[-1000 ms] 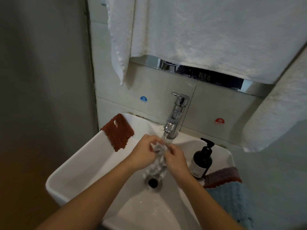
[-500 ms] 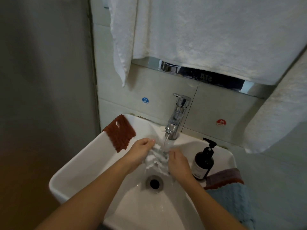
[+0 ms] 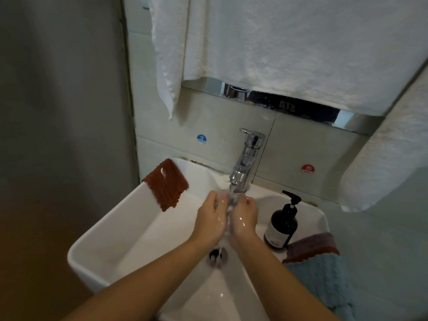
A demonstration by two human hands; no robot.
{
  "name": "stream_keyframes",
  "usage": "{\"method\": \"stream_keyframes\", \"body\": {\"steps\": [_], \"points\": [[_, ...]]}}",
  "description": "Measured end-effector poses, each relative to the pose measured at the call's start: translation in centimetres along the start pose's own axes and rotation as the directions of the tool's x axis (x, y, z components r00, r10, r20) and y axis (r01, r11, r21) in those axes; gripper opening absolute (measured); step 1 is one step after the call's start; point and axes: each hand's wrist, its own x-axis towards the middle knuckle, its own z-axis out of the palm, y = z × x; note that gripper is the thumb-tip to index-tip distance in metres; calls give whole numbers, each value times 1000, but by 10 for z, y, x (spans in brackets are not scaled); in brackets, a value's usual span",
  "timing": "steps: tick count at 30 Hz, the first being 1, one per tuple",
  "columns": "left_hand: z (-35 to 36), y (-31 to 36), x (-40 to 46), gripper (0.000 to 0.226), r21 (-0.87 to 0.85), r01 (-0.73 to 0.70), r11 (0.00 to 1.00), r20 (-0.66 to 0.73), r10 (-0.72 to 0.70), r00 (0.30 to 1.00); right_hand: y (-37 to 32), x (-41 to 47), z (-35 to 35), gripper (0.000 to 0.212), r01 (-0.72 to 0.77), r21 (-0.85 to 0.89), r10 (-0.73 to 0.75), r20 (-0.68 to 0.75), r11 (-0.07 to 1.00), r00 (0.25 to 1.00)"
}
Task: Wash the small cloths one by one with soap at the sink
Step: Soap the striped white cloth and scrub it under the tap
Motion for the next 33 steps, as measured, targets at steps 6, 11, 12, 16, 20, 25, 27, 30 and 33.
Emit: {"method": "stream_keyframes", "body": {"steps": [6,11,12,16,20,25,27,30,33], "points": [[-5,-10,8,22,86,-90,992,-30,93,995,8,-9,11,17,70,-243,-32,156,968,987],[-11,-11,10,22,85,-120,989,-2,120,993,-1,-13,-2,17,285,-384,-225,193,878,955],[-7,-9,7,19,75,-127,989,57,123,991,-6,-9,-5,15,298,-387,-262,144,872,954],[-5,-8,15,7,76,-29,997,19,28,999,-2,-19,-4,13,308,-336,-279,133,890,951],[-20,-7,18,14,108,-15,994,59,8,998,8,-19,-6,16,368,-439,-255,296,820,921],[-5,0,5,18,47,4,999,139,-10,990,-4,-15,-2,20,132,-253,-133,14,958,991],[-10,-5,17,15,90,59,994,-10,-58,998,5,-26,0,20,193,-347,-142,168,918,975],[-12,-5,17,22,125,60,990,9,-62,998,1,-24,-5,21,245,-329,-177,223,912,959],[-4,1,2,22,126,-3,992,153,-16,988,-4,-15,-7,20,231,-240,-242,-19,943,970]]}}
